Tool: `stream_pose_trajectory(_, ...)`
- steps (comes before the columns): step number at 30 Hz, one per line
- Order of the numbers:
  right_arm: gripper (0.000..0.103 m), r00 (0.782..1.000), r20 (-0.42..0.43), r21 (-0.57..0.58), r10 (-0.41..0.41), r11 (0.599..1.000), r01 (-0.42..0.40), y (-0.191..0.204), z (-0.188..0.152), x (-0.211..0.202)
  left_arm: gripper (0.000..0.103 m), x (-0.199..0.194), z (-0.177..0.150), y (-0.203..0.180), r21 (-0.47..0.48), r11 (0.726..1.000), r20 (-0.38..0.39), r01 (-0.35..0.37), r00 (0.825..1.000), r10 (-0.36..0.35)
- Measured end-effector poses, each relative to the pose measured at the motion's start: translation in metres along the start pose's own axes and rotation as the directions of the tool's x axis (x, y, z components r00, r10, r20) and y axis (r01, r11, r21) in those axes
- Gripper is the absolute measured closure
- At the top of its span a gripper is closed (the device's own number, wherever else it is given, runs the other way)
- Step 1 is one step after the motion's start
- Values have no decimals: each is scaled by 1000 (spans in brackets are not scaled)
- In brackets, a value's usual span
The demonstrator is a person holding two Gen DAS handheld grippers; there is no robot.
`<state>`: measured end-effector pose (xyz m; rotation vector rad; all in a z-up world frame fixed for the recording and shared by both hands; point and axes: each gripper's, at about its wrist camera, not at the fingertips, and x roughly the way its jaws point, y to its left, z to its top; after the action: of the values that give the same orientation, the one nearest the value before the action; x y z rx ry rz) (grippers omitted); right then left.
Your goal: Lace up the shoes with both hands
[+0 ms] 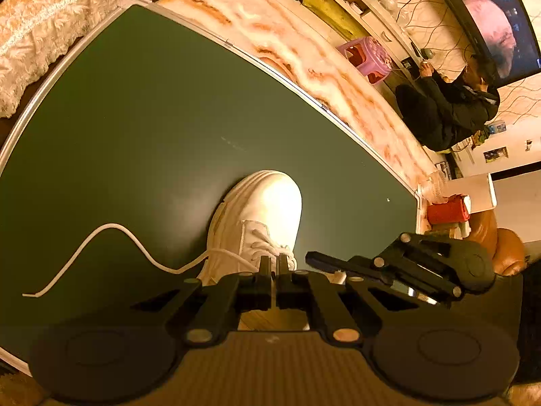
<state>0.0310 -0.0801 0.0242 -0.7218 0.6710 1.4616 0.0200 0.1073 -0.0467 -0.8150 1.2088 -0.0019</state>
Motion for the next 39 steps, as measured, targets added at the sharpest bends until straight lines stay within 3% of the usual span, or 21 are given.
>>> stream_pose_trajectory(2,77,999,4,-138,36,990,-35,6,1,0,103,-1,3,5,-7,1000,-17,22,1000,-22)
stream_pose_trajectory(3,78,999,-3,-154,54,987,-54,4,3,1,103,-2,4,4,6,1000,-22,25,999,-25)
stream_pose_trajectory(5,94,994,-24,-145,104,984,-107,-5,8,2,103,-2,3,2,47,999,-22,12,1000,-11)
stream_pose_trajectory(9,97,970,-134,-199,202,953,-226,-16,18,4,103,-1,2,3,51,999,-33,15,999,-13)
stream_pose_trajectory(14,99,952,-211,-260,221,926,-272,-14,32,13,103,-10,-4,-5,89,994,25,-57,998,55)
stream_pose_trajectory(16,99,948,-224,-252,225,927,-279,-12,35,18,103,-22,-6,-6,116,980,108,-164,982,152)
stream_pose_trajectory(18,99,948,-235,-245,215,931,-272,-10,29,20,103,-37,-5,-5,134,948,209,-289,943,258)
stream_pose_trajectory(19,99,949,-233,-230,212,936,-266,-8,24,19,103,-43,0,3,112,949,206,-296,941,269)
stream_pose_trajectory(23,99,957,-199,-148,210,959,-241,-13,22,15,103,-43,7,35,-19,995,39,-95,995,96)
stream_pose_trajectory(26,99,959,-196,-131,204,964,-231,-14,24,15,85,-35,2,46,-142,989,-25,49,998,-53)
stream_pose_trajectory(27,99,959,-197,-129,202,965,-229,-14,24,15,76,-33,0,45,-155,986,-22,60,998,-64)
stream_pose_trajectory(30,98,960,-199,-117,196,968,-222,-17,25,14,76,-24,-5,41,-176,980,-21,90,995,-95)
stream_pose_trajectory(32,98,962,-195,-107,191,971,-215,-17,25,13,85,-16,-5,43,-186,977,-30,100,994,-107)
stream_pose_trajectory(33,97,964,-189,-105,185,973,-207,-17,26,14,97,-13,-7,43,-188,977,-33,97,994,-105)
stream_pose_trajectory(37,94,970,-173,-109,168,976,-188,-15,26,14,103,-7,-9,40,-172,981,-32,94,994,-101)
stream_pose_trajectory(39,88,972,-165,-126,170,973,-192,-13,26,13,103,-5,-6,34,-146,985,-31,89,995,-95)
